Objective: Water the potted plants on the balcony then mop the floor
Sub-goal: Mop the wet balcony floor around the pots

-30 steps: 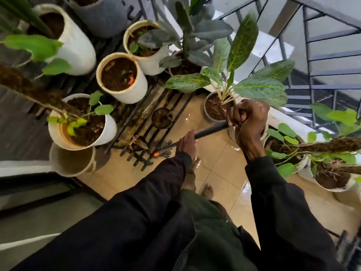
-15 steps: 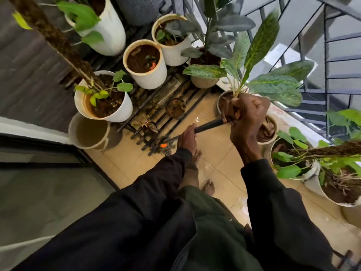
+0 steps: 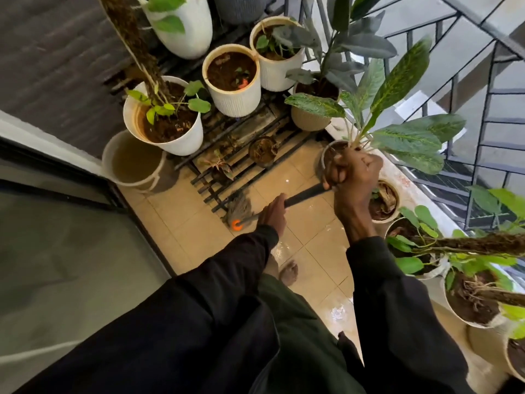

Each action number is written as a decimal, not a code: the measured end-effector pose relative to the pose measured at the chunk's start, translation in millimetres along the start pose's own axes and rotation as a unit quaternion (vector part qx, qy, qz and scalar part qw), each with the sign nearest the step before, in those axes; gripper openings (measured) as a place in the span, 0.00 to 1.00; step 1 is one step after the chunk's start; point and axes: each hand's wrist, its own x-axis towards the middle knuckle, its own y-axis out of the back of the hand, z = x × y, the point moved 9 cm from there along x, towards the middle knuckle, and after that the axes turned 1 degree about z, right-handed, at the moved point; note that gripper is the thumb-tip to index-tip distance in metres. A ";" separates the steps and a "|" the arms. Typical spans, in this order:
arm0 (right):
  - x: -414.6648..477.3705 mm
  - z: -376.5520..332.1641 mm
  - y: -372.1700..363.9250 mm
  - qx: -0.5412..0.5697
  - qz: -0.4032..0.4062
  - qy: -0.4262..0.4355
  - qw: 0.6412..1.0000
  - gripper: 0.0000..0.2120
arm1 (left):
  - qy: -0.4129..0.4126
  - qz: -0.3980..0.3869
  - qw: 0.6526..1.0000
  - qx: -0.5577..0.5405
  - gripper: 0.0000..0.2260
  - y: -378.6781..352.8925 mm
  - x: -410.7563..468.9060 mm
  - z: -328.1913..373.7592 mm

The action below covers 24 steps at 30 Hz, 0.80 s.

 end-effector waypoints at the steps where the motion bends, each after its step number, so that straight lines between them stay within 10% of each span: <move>1: -4.8 7.3 -2.0 0.009 -0.014 -0.011 1.000 0.21 | 0.008 -0.001 1.000 0.006 0.14 1.0 -8.6 -9.4; 16: -65.8 75.7 -173.1 0.001 -0.282 -0.071 0.957 0.14 | 0.129 0.113 0.985 -0.008 0.22 112.3 -27.3 -169.0; 24: -117.5 109.7 -241.5 -0.076 -0.279 -0.042 0.956 0.20 | 0.161 0.145 0.969 -0.119 0.11 162.2 -6.9 -230.2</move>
